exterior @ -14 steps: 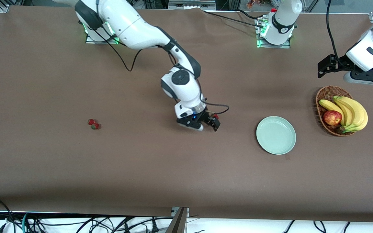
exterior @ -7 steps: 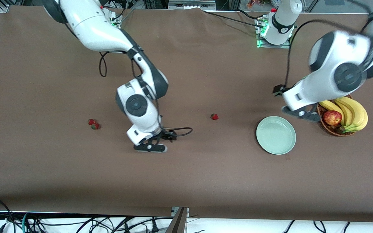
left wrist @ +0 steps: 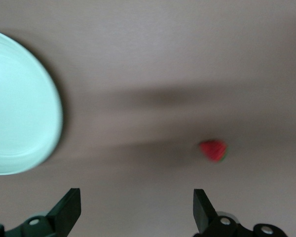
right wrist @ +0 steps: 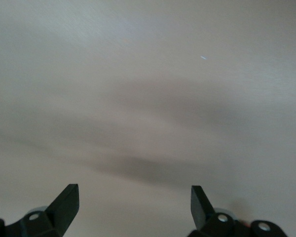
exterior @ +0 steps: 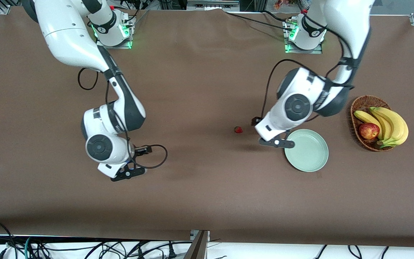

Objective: Collect all strawberries into plate
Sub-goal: 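Reach the left gripper to the strawberry while the right gripper returns, then grasp the strawberry with the left gripper while the right grasps another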

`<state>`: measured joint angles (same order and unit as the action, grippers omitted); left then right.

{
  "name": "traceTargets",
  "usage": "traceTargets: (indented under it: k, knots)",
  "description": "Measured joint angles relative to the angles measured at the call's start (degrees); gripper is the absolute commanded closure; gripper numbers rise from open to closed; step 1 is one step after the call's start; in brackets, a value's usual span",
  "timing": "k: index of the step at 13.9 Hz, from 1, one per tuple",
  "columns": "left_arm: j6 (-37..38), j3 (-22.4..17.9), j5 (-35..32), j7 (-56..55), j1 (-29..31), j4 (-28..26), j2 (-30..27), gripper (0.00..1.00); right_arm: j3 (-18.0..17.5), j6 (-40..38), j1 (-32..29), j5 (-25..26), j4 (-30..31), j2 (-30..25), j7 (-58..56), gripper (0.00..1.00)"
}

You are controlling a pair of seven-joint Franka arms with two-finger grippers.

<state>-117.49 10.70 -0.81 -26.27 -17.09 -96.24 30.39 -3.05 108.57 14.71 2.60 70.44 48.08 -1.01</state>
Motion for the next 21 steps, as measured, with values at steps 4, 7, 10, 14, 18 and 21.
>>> traceTargets:
  k: [4,7,10,14,18,21]
  knots:
    - [-12.93,-0.03,0.00,-16.77,-3.80,-0.05,7.71,0.00,0.35,0.62,-6.48,0.00,5.16,-1.42,-11.21,0.00]
    - [-15.05,-0.05,-0.01,-25.94,-5.71,-0.08,9.79,0.00,0.35,5.15,-9.11,0.00,10.92,-3.28,-16.67,0.00]
    - [-15.05,-0.08,-0.01,-31.09,-6.04,-0.84,9.95,0.00,0.34,10.97,-9.35,0.00,19.41,-6.52,-18.73,0.00]
    - [-15.05,-0.07,-0.01,-35.46,-6.63,-1.57,9.95,0.01,0.74,15.14,-9.60,0.00,26.80,-9.71,-21.93,0.00]
    - [-15.05,-0.13,-0.01,-35.66,-6.67,-1.62,9.95,0.55,1.81,18.62,-10.17,0.00,30.41,-10.85,-25.46,0.29]
    - [-15.05,-0.12,-0.01,-35.68,-6.72,-1.63,9.95,0.79,1.85,19.73,-10.29,0.00,31.46,-10.89,-26.25,0.69]
